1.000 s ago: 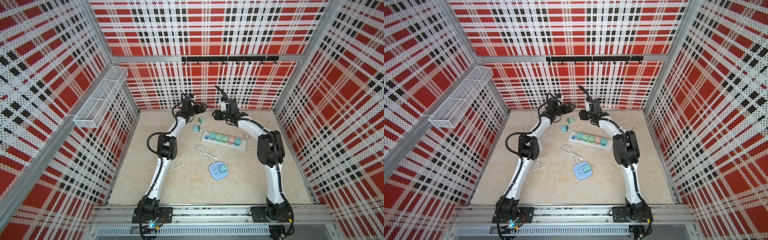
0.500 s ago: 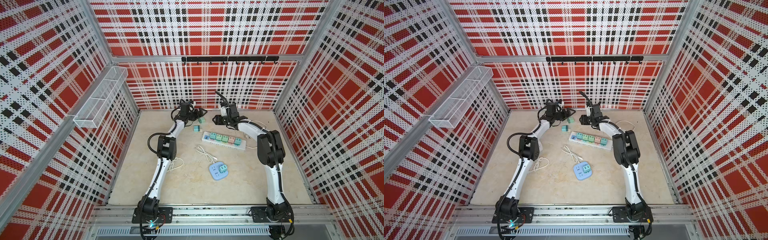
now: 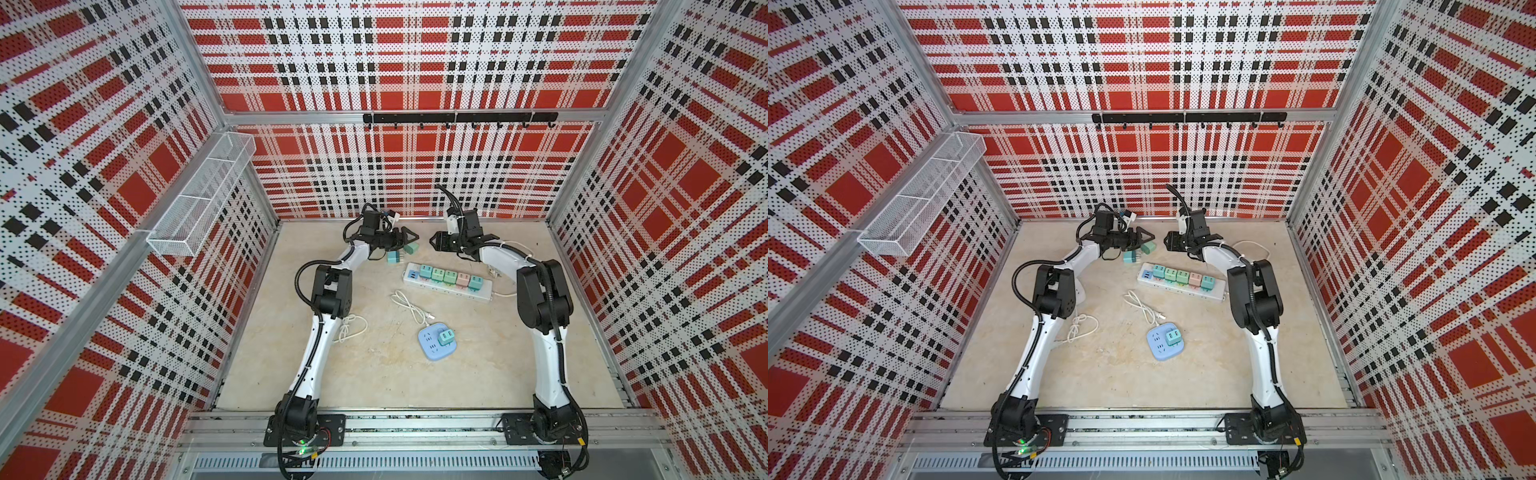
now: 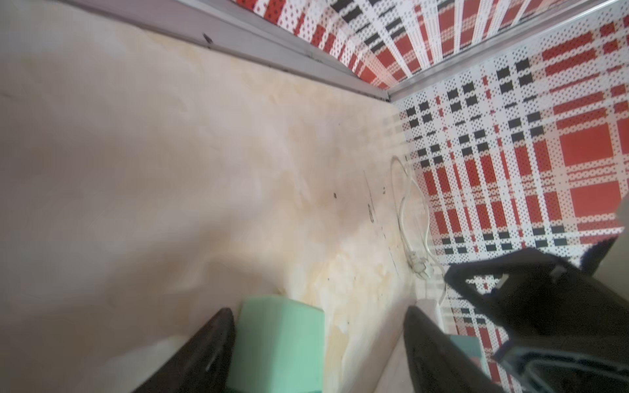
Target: Insert the plug
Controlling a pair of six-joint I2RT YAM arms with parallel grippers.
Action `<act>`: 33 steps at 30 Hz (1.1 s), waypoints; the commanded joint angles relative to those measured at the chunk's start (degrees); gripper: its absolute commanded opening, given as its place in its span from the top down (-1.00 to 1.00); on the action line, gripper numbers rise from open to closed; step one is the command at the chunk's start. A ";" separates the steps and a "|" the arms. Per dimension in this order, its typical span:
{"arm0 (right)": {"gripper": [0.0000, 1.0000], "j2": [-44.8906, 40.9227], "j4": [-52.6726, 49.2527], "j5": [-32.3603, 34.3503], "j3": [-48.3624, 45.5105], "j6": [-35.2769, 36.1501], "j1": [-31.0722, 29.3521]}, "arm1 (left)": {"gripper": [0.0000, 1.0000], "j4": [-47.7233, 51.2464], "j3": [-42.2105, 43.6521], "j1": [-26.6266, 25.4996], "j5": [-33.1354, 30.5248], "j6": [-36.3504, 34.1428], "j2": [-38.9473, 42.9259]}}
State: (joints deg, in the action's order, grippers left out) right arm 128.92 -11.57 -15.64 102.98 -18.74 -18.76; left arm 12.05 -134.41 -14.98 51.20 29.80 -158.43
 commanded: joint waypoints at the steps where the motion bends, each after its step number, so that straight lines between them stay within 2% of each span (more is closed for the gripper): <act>1: 0.05 5.06 -1.01 -1.39 8.23 -2.39 0.21 | -0.59 0.16 4.72 -1.68 0.69 -4.51 5.52; 5: 0.14 12.42 -7.03 -4.06 18.93 -5.58 0.25 | -0.58 -1.23 9.12 -1.98 -0.06 -5.28 8.58; 9: 0.17 16.80 -8.76 -8.23 23.14 -9.42 0.26 | -0.56 -3.91 13.59 -1.97 -1.71 -4.53 11.49; 13: 0.16 17.70 -10.23 -8.55 23.06 -10.73 0.27 | -0.56 -4.23 18.16 -1.98 -3.67 -6.73 15.07; 19: 0.23 17.10 -9.09 -13.45 19.63 -13.21 0.04 | -0.57 -6.91 26.59 -4.09 -7.83 -8.19 21.09; 25: 0.24 15.90 -8.04 -16.23 16.00 -14.01 -1.64 | -0.59 -15.17 37.78 -4.00 -10.99 -6.10 28.38; 33: 0.25 18.28 -11.66 -19.12 18.95 -12.19 -4.22 | -0.61 -25.59 52.94 -2.95 -15.51 -3.24 39.51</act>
State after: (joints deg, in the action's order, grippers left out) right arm 146.67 -21.45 -32.53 120.16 -32.38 -21.32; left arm -7.05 -84.82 -18.48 38.81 25.28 -123.98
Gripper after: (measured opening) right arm 0.376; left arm 0.804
